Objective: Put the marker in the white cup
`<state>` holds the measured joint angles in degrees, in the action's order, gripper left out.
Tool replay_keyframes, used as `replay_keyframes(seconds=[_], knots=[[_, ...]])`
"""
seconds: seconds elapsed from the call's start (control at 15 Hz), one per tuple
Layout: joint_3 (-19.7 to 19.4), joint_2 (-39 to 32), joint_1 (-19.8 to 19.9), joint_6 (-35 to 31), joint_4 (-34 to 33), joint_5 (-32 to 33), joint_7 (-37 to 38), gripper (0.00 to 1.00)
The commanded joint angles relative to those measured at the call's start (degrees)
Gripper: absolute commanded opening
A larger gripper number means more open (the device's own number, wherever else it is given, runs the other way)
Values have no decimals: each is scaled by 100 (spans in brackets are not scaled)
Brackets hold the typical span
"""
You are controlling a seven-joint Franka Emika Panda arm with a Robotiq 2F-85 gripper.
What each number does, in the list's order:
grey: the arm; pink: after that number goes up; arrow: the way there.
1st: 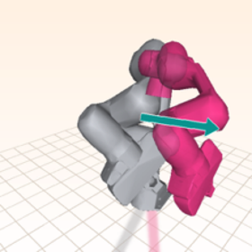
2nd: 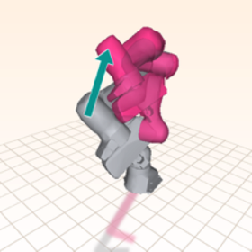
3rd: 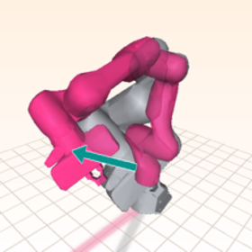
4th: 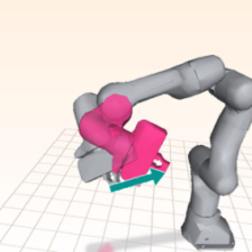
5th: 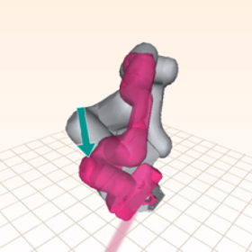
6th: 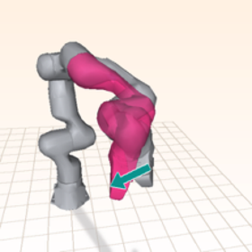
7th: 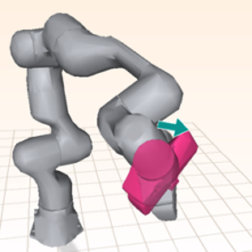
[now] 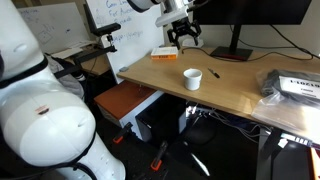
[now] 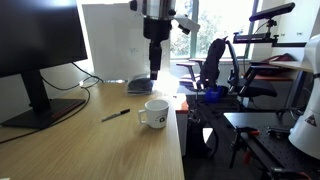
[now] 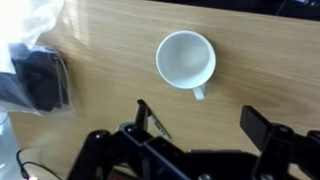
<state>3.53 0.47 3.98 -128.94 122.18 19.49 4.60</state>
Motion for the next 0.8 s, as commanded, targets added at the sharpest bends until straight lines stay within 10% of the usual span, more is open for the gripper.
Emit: replay_keyframes(seconds=[0.0,0.2,0.73], knots=[[-138,-28,-146,34,-42,-4,-5,100],[-134,-13,-156,80,-52,-3,-4,100],[-244,-1576,64,19,-1492,-981,-3288,100]])
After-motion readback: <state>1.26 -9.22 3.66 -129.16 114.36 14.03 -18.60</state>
